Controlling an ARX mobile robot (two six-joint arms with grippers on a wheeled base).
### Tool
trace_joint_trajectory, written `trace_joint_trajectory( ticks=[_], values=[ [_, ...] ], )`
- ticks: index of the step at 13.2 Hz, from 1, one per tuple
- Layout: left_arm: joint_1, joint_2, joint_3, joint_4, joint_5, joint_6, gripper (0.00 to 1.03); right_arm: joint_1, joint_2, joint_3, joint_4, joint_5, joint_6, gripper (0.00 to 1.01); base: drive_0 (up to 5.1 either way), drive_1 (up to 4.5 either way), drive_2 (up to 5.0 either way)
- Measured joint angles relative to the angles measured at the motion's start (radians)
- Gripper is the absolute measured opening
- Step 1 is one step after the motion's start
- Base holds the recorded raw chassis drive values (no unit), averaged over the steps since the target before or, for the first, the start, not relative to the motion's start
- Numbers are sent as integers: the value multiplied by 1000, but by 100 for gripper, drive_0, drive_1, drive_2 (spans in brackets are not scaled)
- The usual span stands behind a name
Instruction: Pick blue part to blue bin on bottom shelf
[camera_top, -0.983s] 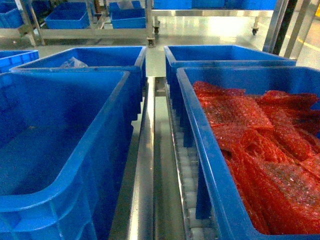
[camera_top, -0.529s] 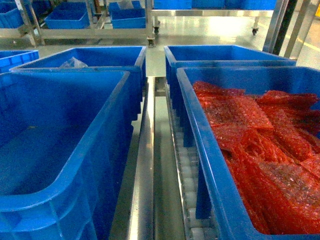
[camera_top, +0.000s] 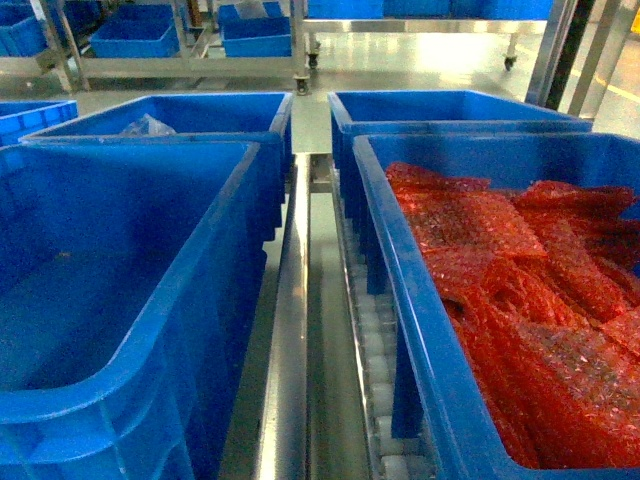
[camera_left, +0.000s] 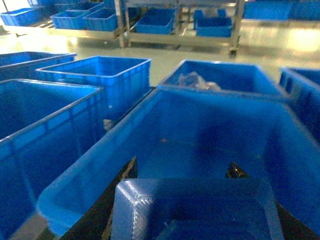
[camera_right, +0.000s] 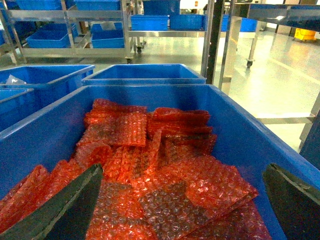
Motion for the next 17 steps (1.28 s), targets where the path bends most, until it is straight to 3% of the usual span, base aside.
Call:
trace_joint_trajectory(
  ticks=[3,4,7,8,9,10,12,14,15,16,17],
  values=[
    [-96,55,33,7,-54,45,43,0,0,0,0,0,0,98,0,0,0],
    [-93,110,56,77,-11,46,43,0,0,0,0,0,0,98,0,0,0],
    [35,468,132,385,197,58,43,0,0,0,0,0,0,98,0,0,0],
    [68,593,152,438,276,50,43,0,0,0,0,0,0,98,0,0,0],
    [89,678,152,450,320,42,43,0,0,0,0,0,0,98,0,0,0],
    [99,727,147,455,325,36,51,0,0,0,1,0,0,98,0,0,0],
    [105,724,143,462,312,35,100,0,0,0,0,0,0,98,0,0,0],
    [105,724,143,462,312,32,98,0,0,0,0,0,0,98,0,0,0],
    [137,727,88,652,399,38,87,0,0,0,0,0,0,98,0,0,0],
    [178,680,14,733,462,40,74,0,0,0,0,0,0,98,0,0,0],
    [214,625,-35,731,500,40,61,0,0,0,0,0,0,98,0,0,0]
  ],
)
